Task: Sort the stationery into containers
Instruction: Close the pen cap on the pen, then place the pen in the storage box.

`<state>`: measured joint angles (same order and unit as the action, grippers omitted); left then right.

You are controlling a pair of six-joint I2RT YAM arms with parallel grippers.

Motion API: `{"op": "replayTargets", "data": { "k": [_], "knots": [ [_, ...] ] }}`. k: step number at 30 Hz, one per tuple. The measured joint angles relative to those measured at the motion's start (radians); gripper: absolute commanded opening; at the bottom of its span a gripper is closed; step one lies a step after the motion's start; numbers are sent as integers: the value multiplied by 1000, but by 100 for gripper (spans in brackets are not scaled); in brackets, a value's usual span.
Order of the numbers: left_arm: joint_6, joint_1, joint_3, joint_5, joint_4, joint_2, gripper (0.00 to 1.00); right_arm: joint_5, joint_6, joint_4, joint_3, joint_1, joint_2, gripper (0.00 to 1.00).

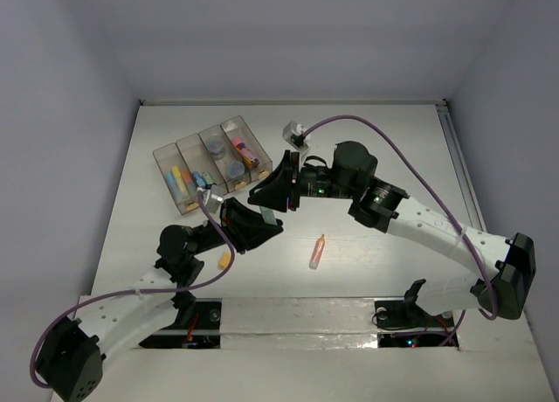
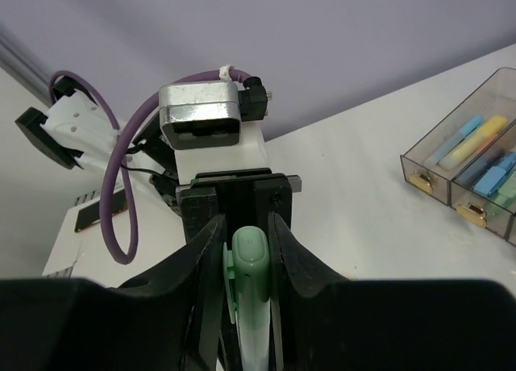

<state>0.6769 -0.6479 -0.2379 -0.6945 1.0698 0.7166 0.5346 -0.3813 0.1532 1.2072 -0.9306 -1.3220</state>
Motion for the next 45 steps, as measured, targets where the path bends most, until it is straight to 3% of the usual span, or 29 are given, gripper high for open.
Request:
{"op": "replayTargets", "data": {
  "k": [8,9,10,13,16,24,31,39,45],
  "knots": [
    [-48,-8,-72,-11,-183,-29,0,-18,-50,149,-142,2,74,0],
    [-57,-10,-85,-15,-208,-30,0,-27,-56,171,-159,2,86,5],
    [-67,-12,-98,-19,-230,-30,0,-34,-62,189,-172,2,95,33],
    [-79,-12,-124,-9,-240,-16,0,-69,-74,195,-190,2,117,82],
    [-78,-8,-140,24,-169,8,0,-148,-85,144,-222,0,135,96],
    [-77,-6,-80,130,-127,122,0,-447,-171,115,-327,4,332,100],
    [-71,35,-160,420,-383,211,0,-636,-180,82,-443,6,568,100],
    [-12,384,-225,693,-620,226,0,-780,-156,-91,-575,6,704,100],
    [-3,552,-215,750,-711,262,0,-778,-158,-143,-668,6,680,100]
  ]
}}
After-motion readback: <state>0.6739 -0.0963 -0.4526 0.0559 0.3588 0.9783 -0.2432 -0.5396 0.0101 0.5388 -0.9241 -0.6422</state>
